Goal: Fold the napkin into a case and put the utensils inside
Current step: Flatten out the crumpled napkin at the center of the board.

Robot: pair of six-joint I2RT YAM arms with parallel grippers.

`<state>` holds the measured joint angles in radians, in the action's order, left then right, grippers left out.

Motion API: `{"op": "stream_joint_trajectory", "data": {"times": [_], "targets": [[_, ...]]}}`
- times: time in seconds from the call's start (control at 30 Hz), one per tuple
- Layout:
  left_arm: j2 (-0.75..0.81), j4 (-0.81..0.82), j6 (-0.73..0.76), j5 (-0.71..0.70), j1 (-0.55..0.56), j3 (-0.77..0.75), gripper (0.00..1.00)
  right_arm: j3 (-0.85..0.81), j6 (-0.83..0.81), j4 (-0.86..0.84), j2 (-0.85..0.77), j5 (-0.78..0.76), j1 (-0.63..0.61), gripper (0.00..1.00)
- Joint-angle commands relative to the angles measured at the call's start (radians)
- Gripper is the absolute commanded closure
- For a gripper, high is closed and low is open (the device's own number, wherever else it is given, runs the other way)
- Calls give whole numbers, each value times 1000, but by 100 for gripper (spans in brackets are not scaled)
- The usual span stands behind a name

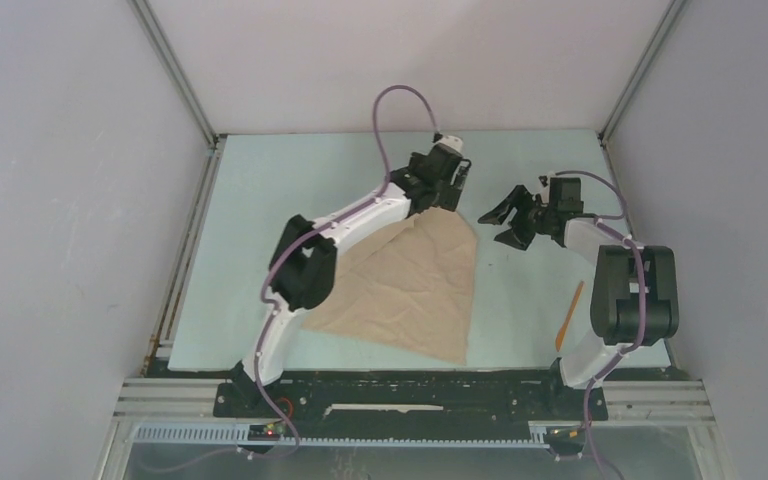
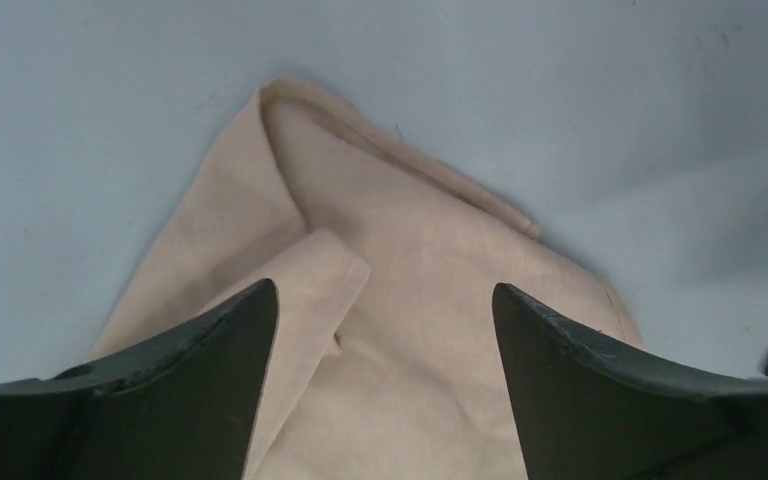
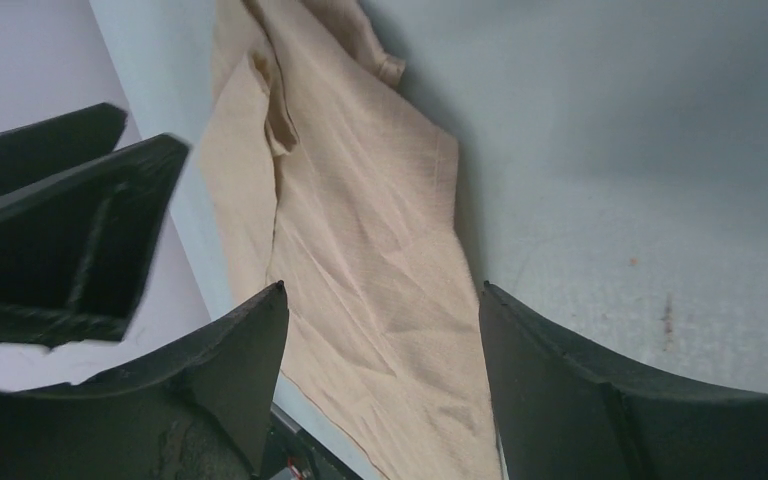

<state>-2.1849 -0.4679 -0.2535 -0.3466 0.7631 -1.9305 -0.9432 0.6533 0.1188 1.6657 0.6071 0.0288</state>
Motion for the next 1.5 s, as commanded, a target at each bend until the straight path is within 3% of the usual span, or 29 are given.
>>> {"op": "stream_joint_trajectory", "data": {"times": [0.0, 0.43, 0.57, 1.07, 1.17, 1.37, 1.47], "targets": [[-148, -154, 96, -164, 26, -229, 16, 14, 9, -57, -8, 32, 23, 23], [-322, -219, 117, -222, 31, -352, 29, 47, 11, -91, 0, 44, 51, 26], [-362, -271, 103, -225, 19, -430, 38, 52, 7, -90, -6, 37, 51, 26], [-408, -365, 52, -79, -45, -514, 60, 53, 12, -78, -27, 14, 46, 27], [-408, -365, 48, -49, -57, -513, 74, 52, 12, -81, -28, 5, 35, 26], [-395, -349, 43, 12, -65, -482, 69, 52, 19, -90, -16, 4, 18, 26], [-380, -346, 44, -13, -70, -471, 89, 52, 23, -96, -17, -1, 12, 26]]}}
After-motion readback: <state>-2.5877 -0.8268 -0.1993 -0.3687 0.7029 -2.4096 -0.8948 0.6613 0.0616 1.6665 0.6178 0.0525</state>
